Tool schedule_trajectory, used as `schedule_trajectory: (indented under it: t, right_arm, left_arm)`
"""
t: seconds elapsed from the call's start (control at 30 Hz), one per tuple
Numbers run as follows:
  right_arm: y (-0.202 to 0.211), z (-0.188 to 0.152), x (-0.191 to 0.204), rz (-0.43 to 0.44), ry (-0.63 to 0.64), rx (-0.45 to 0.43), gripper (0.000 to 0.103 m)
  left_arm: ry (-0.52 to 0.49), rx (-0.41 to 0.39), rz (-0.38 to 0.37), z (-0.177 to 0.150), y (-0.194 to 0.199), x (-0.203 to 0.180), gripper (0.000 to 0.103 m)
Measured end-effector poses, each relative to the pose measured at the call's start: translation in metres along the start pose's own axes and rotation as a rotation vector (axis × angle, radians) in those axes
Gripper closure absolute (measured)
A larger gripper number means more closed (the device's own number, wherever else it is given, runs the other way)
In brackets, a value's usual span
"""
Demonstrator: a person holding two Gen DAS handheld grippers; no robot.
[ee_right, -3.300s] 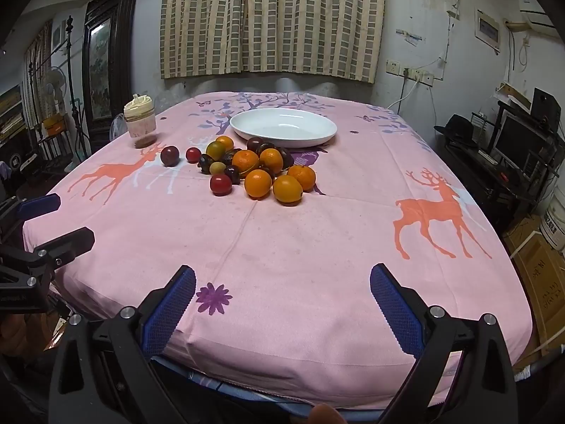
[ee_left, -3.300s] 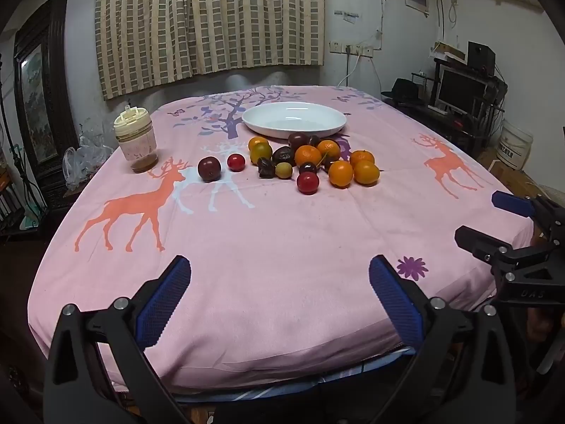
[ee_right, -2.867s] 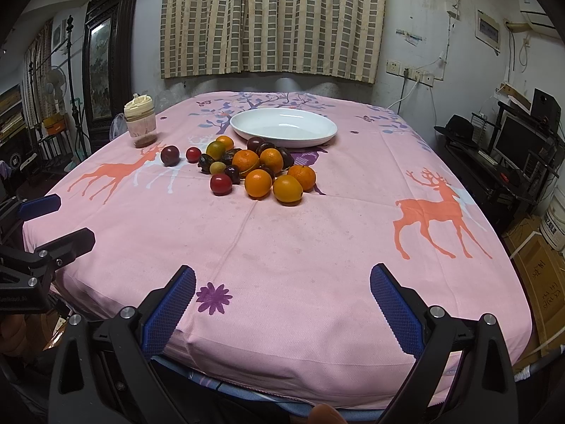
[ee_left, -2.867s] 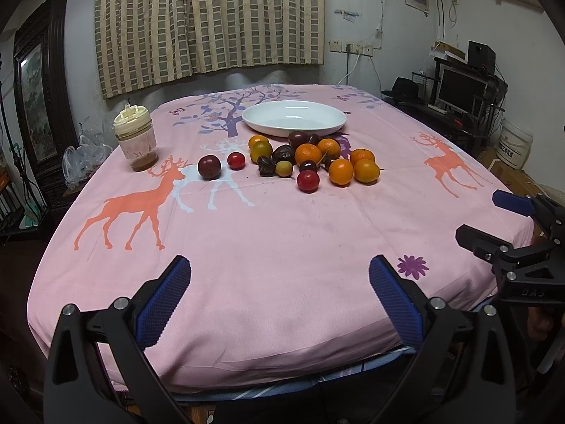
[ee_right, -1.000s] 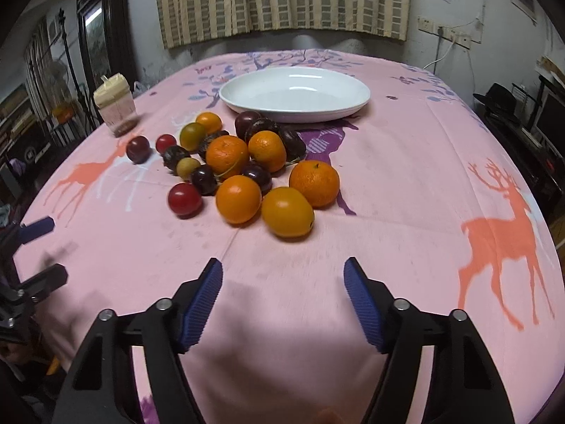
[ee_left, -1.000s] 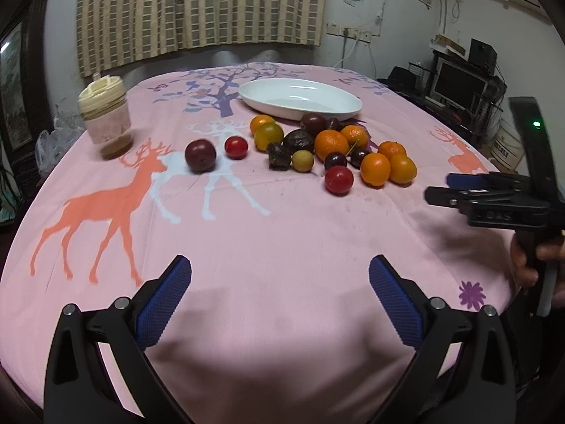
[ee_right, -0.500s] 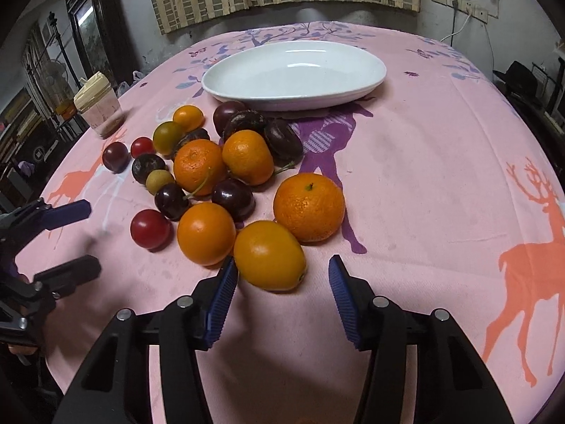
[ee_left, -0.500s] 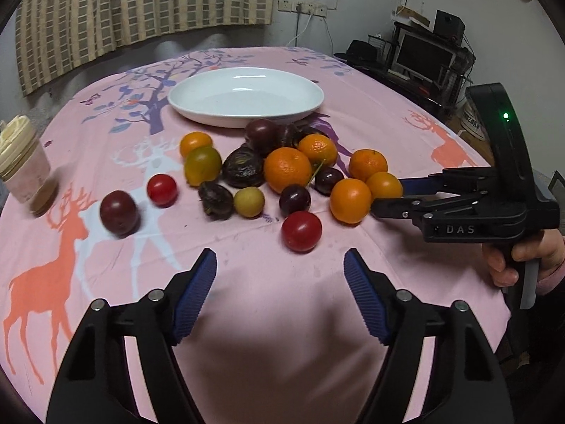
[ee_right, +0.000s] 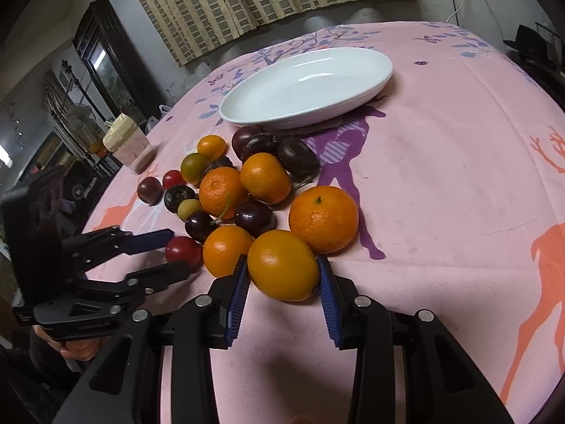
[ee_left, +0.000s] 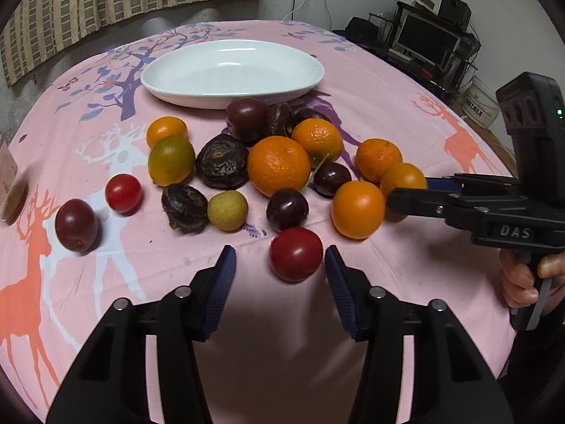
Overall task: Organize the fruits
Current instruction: 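Grasp a red cherry tomato with the left tool while the right tool grasps a yellow citrus, then carry both fruits over the white oval plate and open both tools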
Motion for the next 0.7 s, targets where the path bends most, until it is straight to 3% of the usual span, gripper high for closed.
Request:
schedule_trajectory:
  t: [0.2,0.3,0.47,0.53,0.7]
  right_arm:
    - [-0.002,0.000,-0.002,0.011,-0.014,0.002,0.064]
    - [0.000,0.001,-0.001,-0.003,-0.001,0.002,0.064]
    - [0.012,0.022,0.010,0.022,0.022,-0.027,0.064]
    - [0.017,0.044,0.015,0.016,0.050,-0.053,0.064]
    - [0.002,0.129,0.007,-0.072,0.092,-0.144,0.064]
  left_arm:
    - [-0.026,0.002,0.015,0.001,-0.005,-0.006,0.061]
    - [-0.030,0.007,-0.037,0.001,-0.002,-0.007,0.073]
    - [-0.011,0.016,-0.097,0.010,0.008,0.002,0.074]
    - [-0.007,-0.022,-0.122,0.031,0.019,0.011,0.074]
    - [0.029,-0.129,-0.077,0.113,0.018,0.041,0.073]
Point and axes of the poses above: each gripper's, at about its wrist camera, not at the fingertips, and y roughly against the way its jaws point, x to its left, z to its top, the point moved 10 cm from there along -y, roughly the way its jaws point, and after that the axes turned 13 degrees about z, right-handed, at the moved point
